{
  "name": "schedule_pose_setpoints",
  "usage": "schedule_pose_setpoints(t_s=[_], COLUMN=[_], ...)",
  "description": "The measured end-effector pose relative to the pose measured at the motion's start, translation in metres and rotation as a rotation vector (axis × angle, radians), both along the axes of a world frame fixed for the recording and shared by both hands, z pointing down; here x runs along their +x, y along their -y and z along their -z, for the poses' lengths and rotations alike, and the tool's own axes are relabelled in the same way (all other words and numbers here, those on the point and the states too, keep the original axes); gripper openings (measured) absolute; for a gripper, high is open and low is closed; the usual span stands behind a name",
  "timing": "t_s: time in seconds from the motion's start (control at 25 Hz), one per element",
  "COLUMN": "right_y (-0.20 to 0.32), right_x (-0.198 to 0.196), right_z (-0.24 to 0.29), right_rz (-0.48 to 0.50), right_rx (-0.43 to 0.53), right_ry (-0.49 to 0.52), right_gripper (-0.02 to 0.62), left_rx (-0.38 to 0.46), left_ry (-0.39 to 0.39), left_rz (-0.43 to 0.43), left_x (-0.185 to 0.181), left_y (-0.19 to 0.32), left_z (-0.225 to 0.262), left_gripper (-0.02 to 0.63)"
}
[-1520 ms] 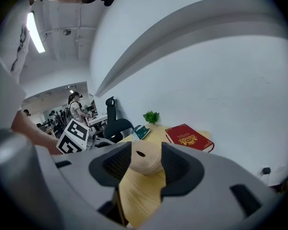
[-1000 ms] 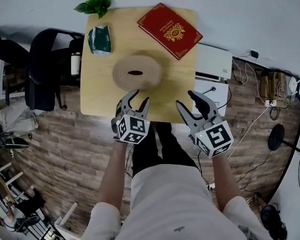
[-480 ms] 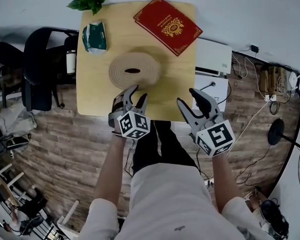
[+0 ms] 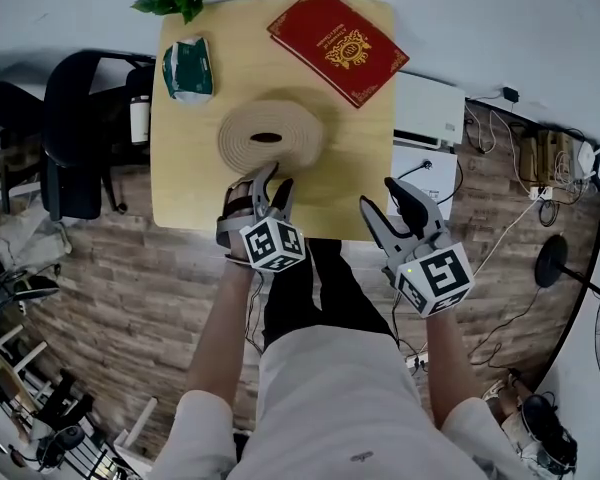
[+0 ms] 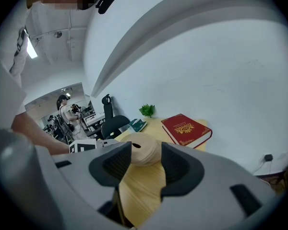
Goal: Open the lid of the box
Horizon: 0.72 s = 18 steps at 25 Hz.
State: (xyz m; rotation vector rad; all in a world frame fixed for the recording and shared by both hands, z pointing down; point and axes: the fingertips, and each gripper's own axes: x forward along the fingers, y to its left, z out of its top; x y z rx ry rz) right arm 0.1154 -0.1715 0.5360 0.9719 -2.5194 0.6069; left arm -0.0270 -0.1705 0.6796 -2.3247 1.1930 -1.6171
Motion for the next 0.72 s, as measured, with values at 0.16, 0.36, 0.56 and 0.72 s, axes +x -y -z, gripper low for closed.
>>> schedule_pose_setpoints(t_s=[0.16, 0.36, 0.56, 0.72], right_y=[-0.001, -0.006, -0.009, -0.009], right_x=[0.003, 0.003, 0.003, 0.007], right_z=[-0.003, -0.006, -0.009, -0.009], right_rz=[-0.005, -0.005, -0.002, -0.008], right_rx=[-0.004, -0.012, -0.016, -0.026], right_ry=[-0.009, -0.015, -0.015, -0.021], right_gripper=[0.179, 0.179, 0.179, 0.179], left_rx=[0.014, 0.057, 0.093, 0.091], left_ry=[0.047, 0.099, 0.167, 0.168], left_rz=[-0.024, -0.078, -0.112, -0.091], left_x=[0.001, 0.006, 0.006, 0.003], left_y=[0.0, -0.001, 0.002, 0.004], left_z=[-0.006, -0.01, -0.013, -0.015], left_gripper=[0.198, 0.196, 0.183, 0.172])
